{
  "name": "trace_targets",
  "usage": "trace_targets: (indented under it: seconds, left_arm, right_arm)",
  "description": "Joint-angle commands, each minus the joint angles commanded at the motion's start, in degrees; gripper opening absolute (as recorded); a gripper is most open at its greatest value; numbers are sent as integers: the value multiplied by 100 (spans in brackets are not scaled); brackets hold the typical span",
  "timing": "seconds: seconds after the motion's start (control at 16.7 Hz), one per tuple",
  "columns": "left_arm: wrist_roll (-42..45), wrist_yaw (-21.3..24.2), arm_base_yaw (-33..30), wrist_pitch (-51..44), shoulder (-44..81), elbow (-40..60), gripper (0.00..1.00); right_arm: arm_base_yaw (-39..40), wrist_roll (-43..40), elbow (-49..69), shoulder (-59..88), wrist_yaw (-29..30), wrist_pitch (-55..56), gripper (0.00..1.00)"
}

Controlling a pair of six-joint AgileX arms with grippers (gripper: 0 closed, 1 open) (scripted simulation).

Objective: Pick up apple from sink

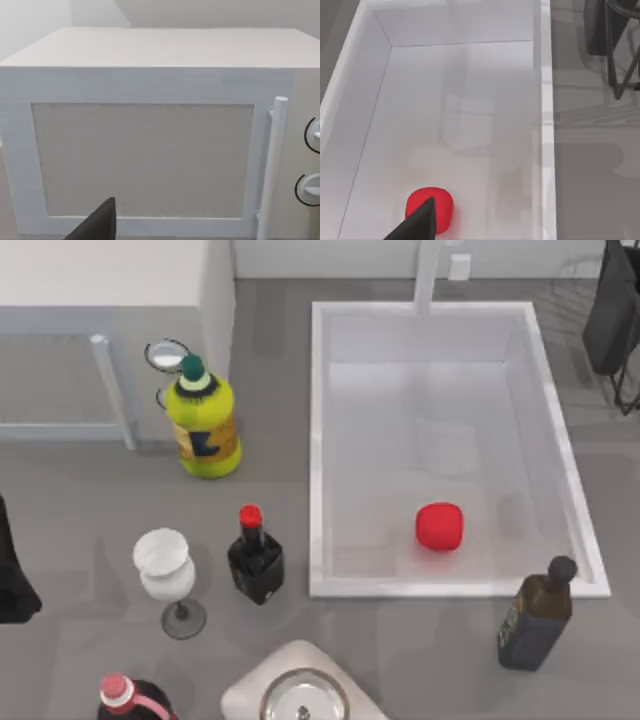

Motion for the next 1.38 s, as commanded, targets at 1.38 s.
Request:
trace_targets:
  seconds: [1.38]
  left_arm:
    - [0,0,0,0,0,0,100]
  right_arm:
    - [1493,1587,6473,8095,12,-3935,100]
